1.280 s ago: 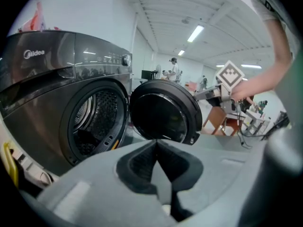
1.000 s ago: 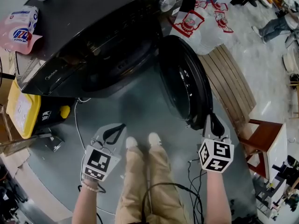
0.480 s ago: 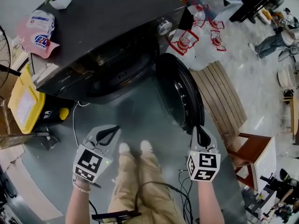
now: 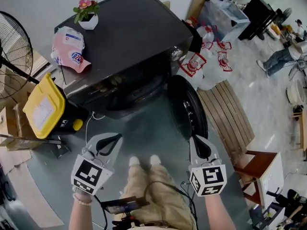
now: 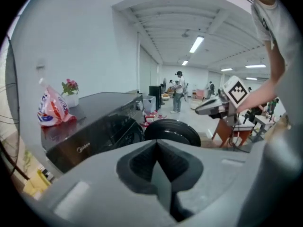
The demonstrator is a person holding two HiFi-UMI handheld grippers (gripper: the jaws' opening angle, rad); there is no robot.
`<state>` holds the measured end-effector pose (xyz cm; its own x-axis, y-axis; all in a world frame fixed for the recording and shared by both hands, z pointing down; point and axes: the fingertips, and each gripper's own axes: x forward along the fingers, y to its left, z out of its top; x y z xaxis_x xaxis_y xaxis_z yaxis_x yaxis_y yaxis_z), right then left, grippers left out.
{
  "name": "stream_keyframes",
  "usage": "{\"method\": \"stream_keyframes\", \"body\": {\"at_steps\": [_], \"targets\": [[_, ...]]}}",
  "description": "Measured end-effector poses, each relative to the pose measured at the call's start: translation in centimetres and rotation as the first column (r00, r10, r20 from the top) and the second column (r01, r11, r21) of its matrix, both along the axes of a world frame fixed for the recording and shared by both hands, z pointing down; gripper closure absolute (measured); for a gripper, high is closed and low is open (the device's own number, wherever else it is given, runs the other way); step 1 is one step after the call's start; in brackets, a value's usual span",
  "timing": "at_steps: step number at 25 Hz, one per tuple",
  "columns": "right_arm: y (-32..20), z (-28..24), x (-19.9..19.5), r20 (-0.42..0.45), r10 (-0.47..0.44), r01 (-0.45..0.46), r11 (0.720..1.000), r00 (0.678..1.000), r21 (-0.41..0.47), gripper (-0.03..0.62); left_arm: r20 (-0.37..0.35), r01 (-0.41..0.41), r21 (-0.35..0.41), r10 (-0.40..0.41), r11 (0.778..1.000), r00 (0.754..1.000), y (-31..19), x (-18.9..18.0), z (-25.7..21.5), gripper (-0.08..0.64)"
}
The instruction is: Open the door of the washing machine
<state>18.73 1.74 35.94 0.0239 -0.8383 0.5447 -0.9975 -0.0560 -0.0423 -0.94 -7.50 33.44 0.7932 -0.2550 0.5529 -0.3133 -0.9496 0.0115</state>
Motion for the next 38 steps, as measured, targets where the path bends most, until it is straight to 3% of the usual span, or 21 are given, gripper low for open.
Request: {"method": "stream_keyframes", "body": {"at_steps": [6, 11, 15, 23, 29, 38], "targets": [[-1.5, -4.9, -3.4, 0.014, -0.079, 0.077, 0.994, 0.997, 0.08, 0.584, -0.02, 0.062, 0.062, -0.061, 0.996, 0.998, -0.4, -2.7, -4.8, 0.566], [-2.6, -8.1, -5.1, -0.003, -0.139, 0.139, 0.982, 0.99, 0.131, 0.586, -0.058, 0.141, 0.066, -0.137, 0.988, 0.989, -0.6, -5.0, -7.4, 0.566], [-3.2, -9.9, -6.3, -0.018, -0.172, 0.173, 0.97, 0.985, 0.168, 0.589, -0.075, 0.189, 0.107, -0.182, 0.976, 0.98, -0.6, -7.0, -9.0, 0.566], [-4.2, -11.8, -8.3, -0.041, -0.23, 0.234, 0.953, 0.972, 0.191, 0.589, -0.119, 0.287, 0.111, -0.274, 0.951, 0.954, -0.3, -9.5, -10.9, 0.566], [-4.9, -12.5, -9.4, -0.034, -0.242, 0.244, 0.949, 0.97, 0.2, 0.589, -0.135, 0.325, 0.109, -0.31, 0.939, 0.941, -0.6, -10.8, -11.6, 0.566], [-5.3, -12.8, -10.1, -0.047, -0.272, 0.275, 0.938, 0.961, 0.212, 0.589, -0.119, 0.329, 0.129, -0.315, 0.935, 0.942, -0.8, -11.2, -11.8, 0.566]]}}
